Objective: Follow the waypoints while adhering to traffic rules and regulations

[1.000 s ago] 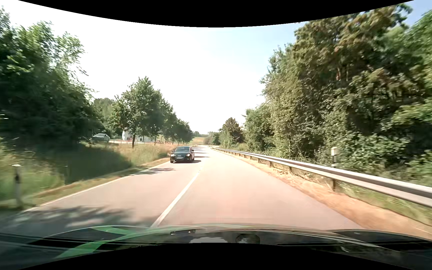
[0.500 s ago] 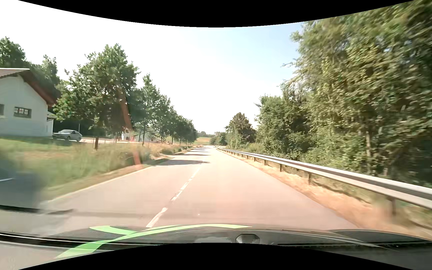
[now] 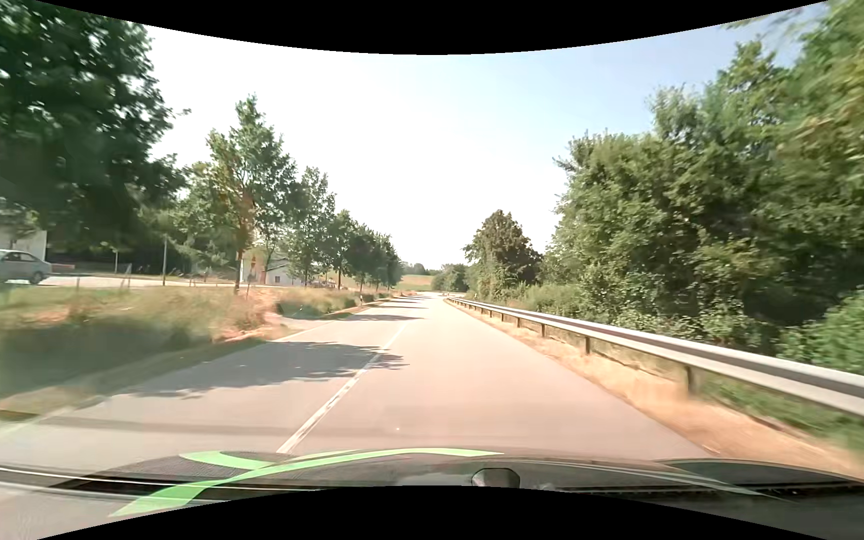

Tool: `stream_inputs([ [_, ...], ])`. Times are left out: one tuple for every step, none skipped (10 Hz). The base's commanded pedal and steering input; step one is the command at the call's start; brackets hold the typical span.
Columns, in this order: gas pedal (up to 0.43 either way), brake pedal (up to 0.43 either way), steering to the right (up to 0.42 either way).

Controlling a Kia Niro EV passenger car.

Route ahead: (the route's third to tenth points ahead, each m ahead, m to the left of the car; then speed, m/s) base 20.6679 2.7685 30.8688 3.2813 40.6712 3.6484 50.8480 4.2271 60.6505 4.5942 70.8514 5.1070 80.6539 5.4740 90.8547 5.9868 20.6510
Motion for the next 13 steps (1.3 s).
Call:
stream_inputs([
  [0.157,0.000,-0.018],
  [0.157,0.000,-0.018],
  [0.118,0.000,-0.017],
  [0.087,0.000,-0.016],
  [0.087,0.000,-0.016],
  [0.039,0.000,-0.016],
  [0.000,0.000,-0.015],
  [0.000,0.000,-0.014],
  [0.000,0.000,-0.013],
  [0.000,0.000,-0.011],
  [0.000,0.091,-0.011],
  [0.000,0.177,-0.011],
  [0.000,0.213,-0.010],
])
